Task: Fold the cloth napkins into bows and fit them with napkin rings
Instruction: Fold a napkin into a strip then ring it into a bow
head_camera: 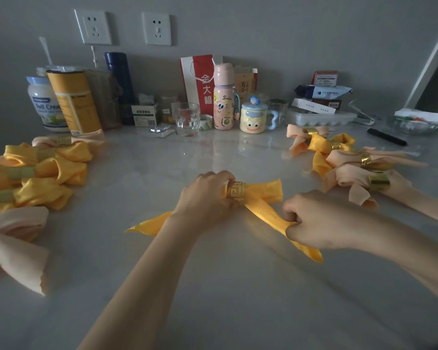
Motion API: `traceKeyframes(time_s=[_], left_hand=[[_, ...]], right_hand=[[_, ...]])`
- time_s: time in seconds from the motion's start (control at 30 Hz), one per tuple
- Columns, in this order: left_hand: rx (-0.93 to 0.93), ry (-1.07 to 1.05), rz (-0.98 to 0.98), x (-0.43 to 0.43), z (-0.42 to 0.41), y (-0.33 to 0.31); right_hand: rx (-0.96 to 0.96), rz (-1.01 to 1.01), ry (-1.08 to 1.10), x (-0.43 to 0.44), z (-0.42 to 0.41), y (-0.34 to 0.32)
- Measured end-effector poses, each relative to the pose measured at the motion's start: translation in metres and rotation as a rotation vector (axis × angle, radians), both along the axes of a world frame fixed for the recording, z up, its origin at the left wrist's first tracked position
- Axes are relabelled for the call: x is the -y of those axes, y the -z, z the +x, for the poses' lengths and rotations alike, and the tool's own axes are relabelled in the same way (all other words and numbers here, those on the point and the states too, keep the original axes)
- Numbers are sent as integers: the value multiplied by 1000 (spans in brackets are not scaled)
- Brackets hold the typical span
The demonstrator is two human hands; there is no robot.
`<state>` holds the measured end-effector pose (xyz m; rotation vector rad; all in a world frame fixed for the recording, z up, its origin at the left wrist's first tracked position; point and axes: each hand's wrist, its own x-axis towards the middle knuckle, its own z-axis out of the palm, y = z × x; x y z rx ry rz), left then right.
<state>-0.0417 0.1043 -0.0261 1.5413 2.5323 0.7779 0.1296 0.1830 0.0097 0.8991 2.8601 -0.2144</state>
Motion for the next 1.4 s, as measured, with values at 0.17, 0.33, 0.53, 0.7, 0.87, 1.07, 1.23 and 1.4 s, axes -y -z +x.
traceKeyframes(time_s=[0.17, 0.33, 0.53, 0.7, 0.87, 1.07, 1.23, 1.4], left_hand=[[51, -285, -147, 4, 1, -6], [213, -443, -370, 10, -13, -15], [108, -433, -334, 5, -9, -8], [296, -361, -226, -2, -13, -5], [546, -329, 130, -5, 0, -1], [255, -230, 142, -14, 32, 0], [495, -32, 157, -19, 41, -3], [498, -78, 238, -14, 44, -9]], right_hand=[[257, -192, -108, 3, -13, -11], [-211, -19, 27, -52, -47, -27], [-192, -434, -103, -59, -76, 10], [-190, -595, -57, -59, -76, 12], [-462, -577, 45, -55, -80, 17], [-746, -598, 167, -63, -75, 6], [-754, -550, 184, -57, -73, 4], [-721, -635, 162, -46, -72, -8]])
